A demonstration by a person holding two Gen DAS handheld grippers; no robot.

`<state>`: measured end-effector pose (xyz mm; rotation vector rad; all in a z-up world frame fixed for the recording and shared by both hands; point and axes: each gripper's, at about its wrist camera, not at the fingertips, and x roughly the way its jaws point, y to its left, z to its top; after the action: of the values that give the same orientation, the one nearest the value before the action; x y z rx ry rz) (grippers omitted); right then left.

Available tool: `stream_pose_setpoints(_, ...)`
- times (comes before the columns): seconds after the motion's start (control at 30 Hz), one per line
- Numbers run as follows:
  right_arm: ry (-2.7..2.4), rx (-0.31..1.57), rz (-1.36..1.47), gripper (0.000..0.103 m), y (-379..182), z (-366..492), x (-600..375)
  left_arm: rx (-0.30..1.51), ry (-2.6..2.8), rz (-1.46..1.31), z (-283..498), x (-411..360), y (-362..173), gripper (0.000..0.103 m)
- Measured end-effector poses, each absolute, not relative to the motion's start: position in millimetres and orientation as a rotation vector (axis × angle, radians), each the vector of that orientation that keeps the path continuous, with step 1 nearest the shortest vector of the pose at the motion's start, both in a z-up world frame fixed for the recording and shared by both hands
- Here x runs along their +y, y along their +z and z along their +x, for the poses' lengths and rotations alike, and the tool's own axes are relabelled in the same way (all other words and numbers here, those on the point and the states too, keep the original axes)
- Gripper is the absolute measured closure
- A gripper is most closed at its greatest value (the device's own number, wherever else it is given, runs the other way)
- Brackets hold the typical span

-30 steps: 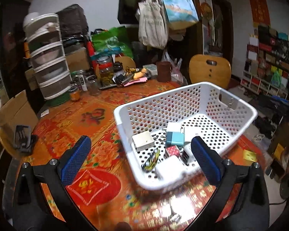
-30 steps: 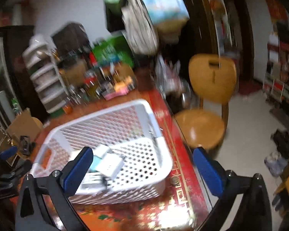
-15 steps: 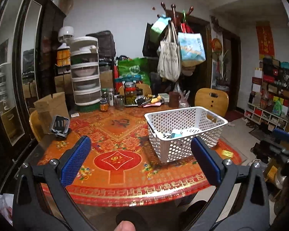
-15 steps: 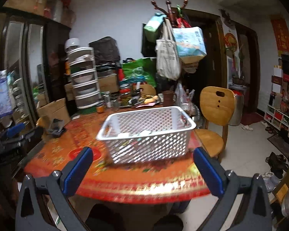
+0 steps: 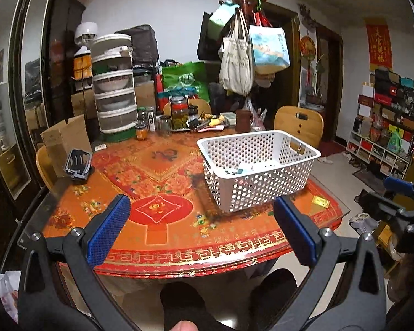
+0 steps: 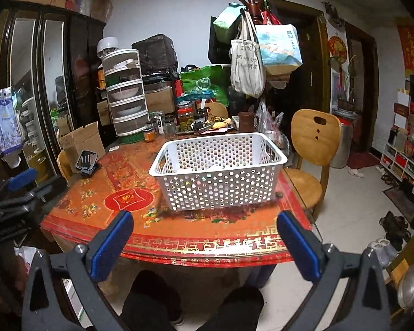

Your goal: Organize rigid objects

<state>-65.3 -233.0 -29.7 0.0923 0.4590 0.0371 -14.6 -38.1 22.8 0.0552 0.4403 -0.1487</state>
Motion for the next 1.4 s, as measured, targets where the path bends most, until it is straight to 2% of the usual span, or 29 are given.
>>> stream_pose_setpoints(1.4, 0.041, 0.486, 0.09, 0.0, -38, -58, -230, 0.467, -0.142, 0.045, -2, -48, 17, 0.001)
